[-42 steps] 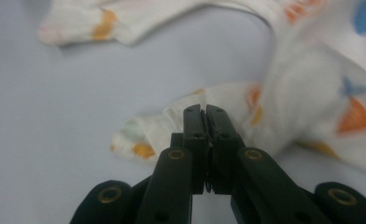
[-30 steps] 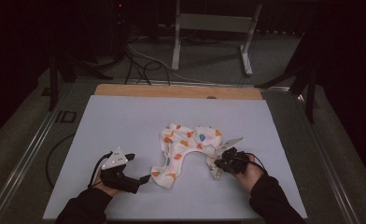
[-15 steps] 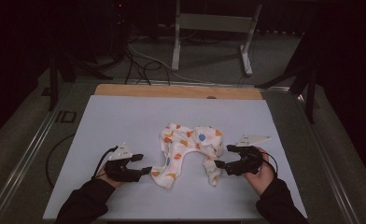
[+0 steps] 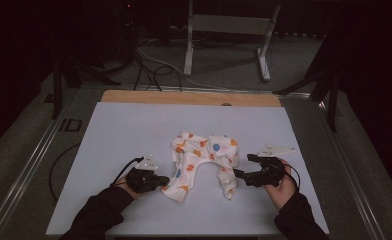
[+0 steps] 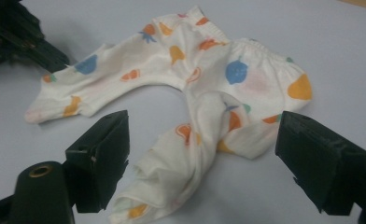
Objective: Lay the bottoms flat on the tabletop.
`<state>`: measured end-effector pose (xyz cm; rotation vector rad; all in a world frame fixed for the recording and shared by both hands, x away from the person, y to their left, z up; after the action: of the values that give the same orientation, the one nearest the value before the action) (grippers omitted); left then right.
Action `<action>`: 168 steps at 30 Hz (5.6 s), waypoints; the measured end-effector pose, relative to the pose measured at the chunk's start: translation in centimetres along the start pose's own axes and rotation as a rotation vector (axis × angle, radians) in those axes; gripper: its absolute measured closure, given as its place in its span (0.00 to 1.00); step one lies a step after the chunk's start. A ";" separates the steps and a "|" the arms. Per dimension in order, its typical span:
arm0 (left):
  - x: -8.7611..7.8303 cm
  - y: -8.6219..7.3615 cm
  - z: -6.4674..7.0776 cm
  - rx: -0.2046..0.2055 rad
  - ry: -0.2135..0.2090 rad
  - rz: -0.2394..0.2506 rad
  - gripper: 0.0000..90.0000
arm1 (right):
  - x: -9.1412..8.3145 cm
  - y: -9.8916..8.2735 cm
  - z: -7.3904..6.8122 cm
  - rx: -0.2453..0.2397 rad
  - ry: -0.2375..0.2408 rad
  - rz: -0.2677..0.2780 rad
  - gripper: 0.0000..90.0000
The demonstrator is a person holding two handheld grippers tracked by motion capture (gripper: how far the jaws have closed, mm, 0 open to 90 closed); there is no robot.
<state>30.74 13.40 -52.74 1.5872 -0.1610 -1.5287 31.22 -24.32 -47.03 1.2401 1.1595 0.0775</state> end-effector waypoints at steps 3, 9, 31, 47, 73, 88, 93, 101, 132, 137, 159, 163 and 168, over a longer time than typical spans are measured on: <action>-1.2 -0.4 0.2 -0.015 0.057 0.017 0.98 | -0.1 -0.1 0.0 0.001 -0.016 0.012 0.20; -3.3 -1.2 1.5 -0.062 0.175 0.040 0.98 | -0.4 0.0 -0.1 -0.009 -0.043 0.036 0.20; -4.6 -5.3 5.0 -0.149 0.232 -0.049 0.48 | -0.3 0.1 -0.4 -0.041 -0.073 0.038 0.20; -3.3 -1.1 9.9 0.196 0.064 0.037 0.50 | -0.2 0.2 -0.7 -0.043 -0.069 0.037 0.20; -1.0 1.1 8.2 0.038 -0.007 0.103 0.97 | -0.2 0.2 -0.7 -0.046 -0.062 0.035 0.20; -0.2 -0.9 7.3 0.071 0.058 -0.022 0.92 | -0.3 0.2 -0.7 -0.048 -0.064 0.032 0.20; 0.3 -1.3 7.6 0.116 0.085 -0.044 0.92 | -0.2 0.2 -0.7 -0.052 -0.065 0.028 0.20; 0.2 -0.5 9.6 0.246 0.108 0.009 0.89 | -0.3 0.1 -0.5 -0.044 -0.069 0.027 0.20; 2.0 0.5 10.7 0.292 0.033 -0.032 0.98 | -0.3 0.2 -0.7 -0.044 -0.062 0.023 0.20; 1.9 1.8 12.0 0.317 0.007 0.006 0.98 | -0.4 0.2 -0.5 -0.044 -0.064 0.028 0.20; -0.8 2.5 9.5 0.211 0.027 0.091 0.51 | -0.7 0.2 -0.4 -0.038 -0.068 0.041 0.20; -2.4 1.9 7.6 0.166 0.083 0.111 0.51 | -0.7 0.2 -0.6 -0.044 -0.074 0.043 0.20; -3.4 0.4 5.9 0.098 0.124 0.106 0.51 | -0.7 0.1 -0.6 -0.043 -0.074 0.037 0.20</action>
<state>25.09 12.46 -48.98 1.7181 -0.2498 -1.3549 30.52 -24.29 -46.42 1.2164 1.0658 0.0830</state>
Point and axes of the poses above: each handheld gripper's, and its own axes: x roughly forward along the jaws, y roughly out of its top, z roughly to its right, the point moved 2 cm from there along x, roughly forward along the jaws, and after that the axes turned 3 degrees about -z, right-handed, at the moved point
